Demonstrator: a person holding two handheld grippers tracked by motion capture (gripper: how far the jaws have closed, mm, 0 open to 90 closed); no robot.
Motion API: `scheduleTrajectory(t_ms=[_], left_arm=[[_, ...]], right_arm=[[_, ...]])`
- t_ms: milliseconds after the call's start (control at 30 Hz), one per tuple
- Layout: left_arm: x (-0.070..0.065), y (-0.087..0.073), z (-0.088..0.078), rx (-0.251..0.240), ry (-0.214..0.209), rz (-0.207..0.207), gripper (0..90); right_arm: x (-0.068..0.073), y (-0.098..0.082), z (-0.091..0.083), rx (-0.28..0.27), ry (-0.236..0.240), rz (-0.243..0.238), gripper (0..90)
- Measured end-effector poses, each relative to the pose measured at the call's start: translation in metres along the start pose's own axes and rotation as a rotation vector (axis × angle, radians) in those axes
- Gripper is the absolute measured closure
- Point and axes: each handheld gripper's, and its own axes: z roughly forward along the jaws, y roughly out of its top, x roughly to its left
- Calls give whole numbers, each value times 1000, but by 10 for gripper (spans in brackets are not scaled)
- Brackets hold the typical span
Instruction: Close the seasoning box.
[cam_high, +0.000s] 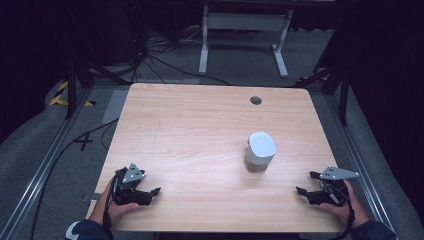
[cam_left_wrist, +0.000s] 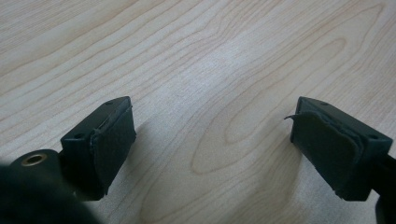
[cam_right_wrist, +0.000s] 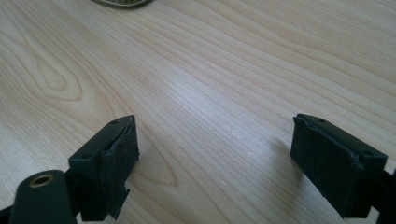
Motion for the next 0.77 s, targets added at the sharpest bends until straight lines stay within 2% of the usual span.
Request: scheduleTrajectory(t_ms=[433, 533, 767], left_arm=[[0, 0, 0, 1, 0, -1, 140], [1, 1, 0, 8, 10, 9, 137], [0, 1, 1, -2, 15, 1, 133]], right_arm=[[0, 0, 0, 0, 2, -1, 152], [0, 0, 0, 1, -1, -6, 152], [0, 0, 0, 1, -1, -4, 152]])
